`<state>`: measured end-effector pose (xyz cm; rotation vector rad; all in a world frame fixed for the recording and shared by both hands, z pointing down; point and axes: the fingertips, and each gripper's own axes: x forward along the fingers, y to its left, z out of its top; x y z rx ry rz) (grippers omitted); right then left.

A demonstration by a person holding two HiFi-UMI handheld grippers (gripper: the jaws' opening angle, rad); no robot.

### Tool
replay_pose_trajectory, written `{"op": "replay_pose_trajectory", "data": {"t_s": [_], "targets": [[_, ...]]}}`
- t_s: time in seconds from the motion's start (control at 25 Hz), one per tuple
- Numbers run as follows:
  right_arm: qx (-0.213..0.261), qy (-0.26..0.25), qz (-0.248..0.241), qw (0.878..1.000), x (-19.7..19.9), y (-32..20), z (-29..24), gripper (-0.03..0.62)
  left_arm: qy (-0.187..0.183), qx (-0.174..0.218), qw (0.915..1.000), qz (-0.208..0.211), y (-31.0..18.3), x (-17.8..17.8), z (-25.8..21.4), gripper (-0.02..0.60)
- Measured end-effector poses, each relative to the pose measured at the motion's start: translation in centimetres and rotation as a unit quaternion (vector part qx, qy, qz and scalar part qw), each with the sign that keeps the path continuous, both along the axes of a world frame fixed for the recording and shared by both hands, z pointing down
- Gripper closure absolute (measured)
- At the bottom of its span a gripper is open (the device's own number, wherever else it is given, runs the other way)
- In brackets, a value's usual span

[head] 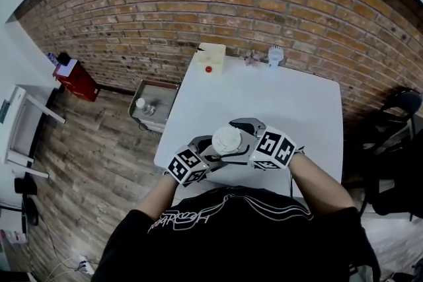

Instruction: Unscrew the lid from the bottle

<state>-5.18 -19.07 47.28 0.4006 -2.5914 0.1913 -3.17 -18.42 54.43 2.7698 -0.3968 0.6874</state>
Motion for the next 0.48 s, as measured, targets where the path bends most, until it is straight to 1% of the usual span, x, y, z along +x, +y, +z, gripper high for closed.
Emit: {"op": "replay_pose_trajectory", "data": {"t_s": [0.16,0.32,0.48], "targets": [[-0.002,-0.021,0.06,0.998,0.59,-0.82,-0.2,0.168,-0.007,-0.002,1.0,0.005,-0.08,0.16,0.02,0.224],[0.01,-0.008,0.094,0.995,0.38,-0.64,0.5,0.182,-0.006,0.0,1.0,0.008,-0.01,0.07,-0.05,0.224],[0.024,-0.018,0.13,0.991,0.48,-0.91,0.43,0.171,-0.005,0.004,1.0,0.007,-0.11,0.12,-0.13,0.224]]}}
